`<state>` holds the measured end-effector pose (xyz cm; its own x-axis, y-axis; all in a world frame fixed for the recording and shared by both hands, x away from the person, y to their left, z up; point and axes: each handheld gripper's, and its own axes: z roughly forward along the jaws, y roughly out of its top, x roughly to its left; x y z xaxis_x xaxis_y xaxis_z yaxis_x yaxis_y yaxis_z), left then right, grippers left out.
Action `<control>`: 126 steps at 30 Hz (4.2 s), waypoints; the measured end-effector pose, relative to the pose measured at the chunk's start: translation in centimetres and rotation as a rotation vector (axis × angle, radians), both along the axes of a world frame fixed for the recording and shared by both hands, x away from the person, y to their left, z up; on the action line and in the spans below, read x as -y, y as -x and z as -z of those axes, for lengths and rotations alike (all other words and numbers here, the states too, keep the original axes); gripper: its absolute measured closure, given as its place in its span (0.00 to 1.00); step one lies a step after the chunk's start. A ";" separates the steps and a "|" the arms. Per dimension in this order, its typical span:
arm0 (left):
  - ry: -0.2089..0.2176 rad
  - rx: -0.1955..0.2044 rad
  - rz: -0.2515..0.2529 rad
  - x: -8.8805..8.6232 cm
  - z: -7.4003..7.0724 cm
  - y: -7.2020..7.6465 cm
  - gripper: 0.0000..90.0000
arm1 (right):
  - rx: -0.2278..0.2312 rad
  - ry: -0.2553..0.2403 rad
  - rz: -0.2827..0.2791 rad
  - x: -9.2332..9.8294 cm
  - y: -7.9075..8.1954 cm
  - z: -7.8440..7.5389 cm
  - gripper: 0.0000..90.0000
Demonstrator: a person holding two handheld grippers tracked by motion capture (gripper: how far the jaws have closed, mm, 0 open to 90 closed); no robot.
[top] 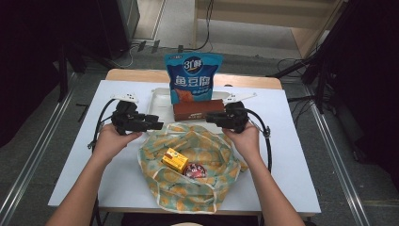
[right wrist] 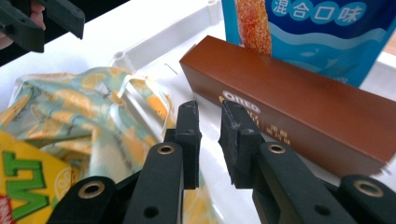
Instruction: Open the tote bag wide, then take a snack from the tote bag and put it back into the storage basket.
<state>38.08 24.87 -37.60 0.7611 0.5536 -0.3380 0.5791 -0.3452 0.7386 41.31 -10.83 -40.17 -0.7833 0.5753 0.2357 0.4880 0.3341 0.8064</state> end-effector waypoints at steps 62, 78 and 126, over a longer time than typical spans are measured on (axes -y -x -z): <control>-0.048 0.078 0.469 3.8 1.7 5.2 0.44 | -0.008 0.001 0.084 6.1 6.4 0.8 0.56; -0.120 0.077 0.439 5.5 3.4 4.5 0.40 | -0.020 0.005 0.088 6.1 6.4 1.0 0.56; -0.072 0.109 0.385 4.1 1.6 4.8 0.56 | -0.024 0.009 0.074 5.7 6.2 1.2 0.56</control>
<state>33.26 20.74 -39.20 0.9468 0.2400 -0.2145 0.3166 -0.5744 0.7548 35.08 -16.54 -41.37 -0.7329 0.6334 0.2485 0.5308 0.3037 0.7912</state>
